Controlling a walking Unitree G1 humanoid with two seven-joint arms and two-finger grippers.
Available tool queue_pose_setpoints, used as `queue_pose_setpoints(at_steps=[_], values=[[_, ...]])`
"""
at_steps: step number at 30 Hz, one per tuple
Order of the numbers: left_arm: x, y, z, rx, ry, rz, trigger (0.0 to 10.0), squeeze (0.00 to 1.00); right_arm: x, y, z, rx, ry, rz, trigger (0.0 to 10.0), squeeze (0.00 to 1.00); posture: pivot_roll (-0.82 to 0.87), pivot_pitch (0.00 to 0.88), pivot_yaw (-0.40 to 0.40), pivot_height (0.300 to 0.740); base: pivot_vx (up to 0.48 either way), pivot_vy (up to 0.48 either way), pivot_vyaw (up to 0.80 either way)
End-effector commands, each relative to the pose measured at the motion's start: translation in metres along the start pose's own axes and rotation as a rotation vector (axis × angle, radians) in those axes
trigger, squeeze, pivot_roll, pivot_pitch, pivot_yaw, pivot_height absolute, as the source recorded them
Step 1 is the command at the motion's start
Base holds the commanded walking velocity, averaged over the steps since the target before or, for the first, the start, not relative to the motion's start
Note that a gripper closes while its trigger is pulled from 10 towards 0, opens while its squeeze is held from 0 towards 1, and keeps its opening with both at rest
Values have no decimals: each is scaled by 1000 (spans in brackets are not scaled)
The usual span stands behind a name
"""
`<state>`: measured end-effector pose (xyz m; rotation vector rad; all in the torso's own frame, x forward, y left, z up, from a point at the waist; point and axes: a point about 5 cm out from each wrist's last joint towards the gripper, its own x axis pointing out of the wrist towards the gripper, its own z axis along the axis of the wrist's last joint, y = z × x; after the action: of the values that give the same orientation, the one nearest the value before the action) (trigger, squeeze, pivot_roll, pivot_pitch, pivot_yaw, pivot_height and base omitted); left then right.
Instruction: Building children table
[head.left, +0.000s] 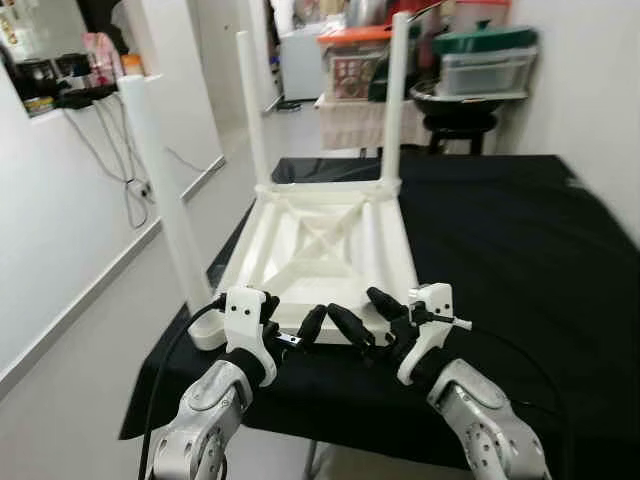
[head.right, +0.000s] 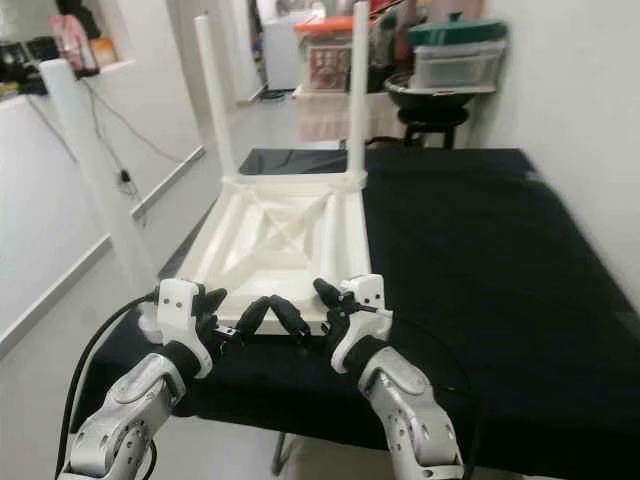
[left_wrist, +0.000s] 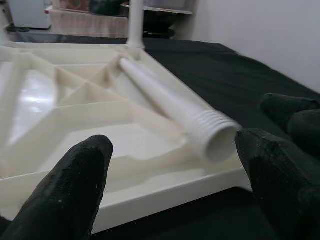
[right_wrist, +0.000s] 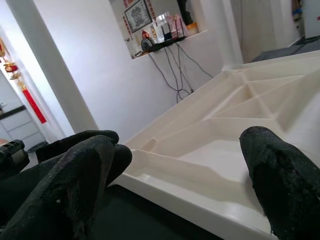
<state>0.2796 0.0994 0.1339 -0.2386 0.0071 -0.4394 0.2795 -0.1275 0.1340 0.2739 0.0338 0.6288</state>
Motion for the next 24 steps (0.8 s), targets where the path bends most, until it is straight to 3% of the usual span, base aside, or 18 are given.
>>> queue_pose_setpoints(at_steps=[1, 7, 8, 9, 10, 11, 12, 14, 17, 18, 20, 22, 24], values=[[0, 5, 0, -5, 6, 11, 10000, 0, 2, 0, 2, 17, -9, 0, 10000, 0, -74, 0, 31, 740, 0, 0, 0], [1, 3, 0, -4, 16, -3, 10000, 0, 3, -7, 7, -24, -14, -44, 10000, 0, -72, 0, 29, 740, 0, 0, 0], [1, 3, -1, -6, 19, -11, 10000, 0, 4, -12, 10, -109, 4, -71, 10000, 0, -71, 0, 30, 740, 0, 0, 0], [1, 3, -1, -6, 19, -11, 10000, 0, 4, -12, 10, -109, 4, -71, 10000, 0, -71, 0, 30, 740, 0, 0, 0], [1, 2, 0, -10, 19, -17, 10000, 0, 5, -14, 12, -231, 50, -72, 10000, 0, -69, 0, 31, 740, 0, 0, 0], [1, 2, 0, -10, 19, -17, 10000, 0, 5, -14, 12, -231, 50, -72, 10000, 0, -69, 0, 31, 740, 0, 0, 0], [0, 2, 0, -14, 19, -20, 10000, 0, 6, -15, 12, -349, 99, -57, 10000, 0, -68, 0, 32, 740, 0, 0, 0], [-1, 3, 0, -18, 19, -21, 10000, 0, 6, -14, 11, -493, 172, -31, 10000, 0, -67, 0, 35, 740, 0, 0, 0], [-2, 3, 0, -20, 19, -20, 10000, 0, 7, -15, 11, -566, 213, -38, 10000, 0, -67, 0, 36, 740, 0, 0, 0], [-4, 3, 0, -17, 24, -31, 10000, 0, 8, -18, 12, -640, 241, -61, 10000, 0, -67, 0, 37, 740, 0, 0, 0], [-4, 3, 0, -17, 24, -31, 10000, 0, 8, -18, 12, -640, 241, -61, 10000, 0, -67, 0, 37, 740, 0, 0, 0], [-11, 0, 0, 9, 49, -99, 10000, 0, 7, -25, 12, -764, 312, -111, 10000, 0, -68, 0, 42, 740, 0, 0, 0], [-15, 0, -1, 26, 63, -126, 10000, 0, 8, -29, 15, -804, 329, -144, 10000, 0, -67, 0, 46, 740, 0, 0, 0]])
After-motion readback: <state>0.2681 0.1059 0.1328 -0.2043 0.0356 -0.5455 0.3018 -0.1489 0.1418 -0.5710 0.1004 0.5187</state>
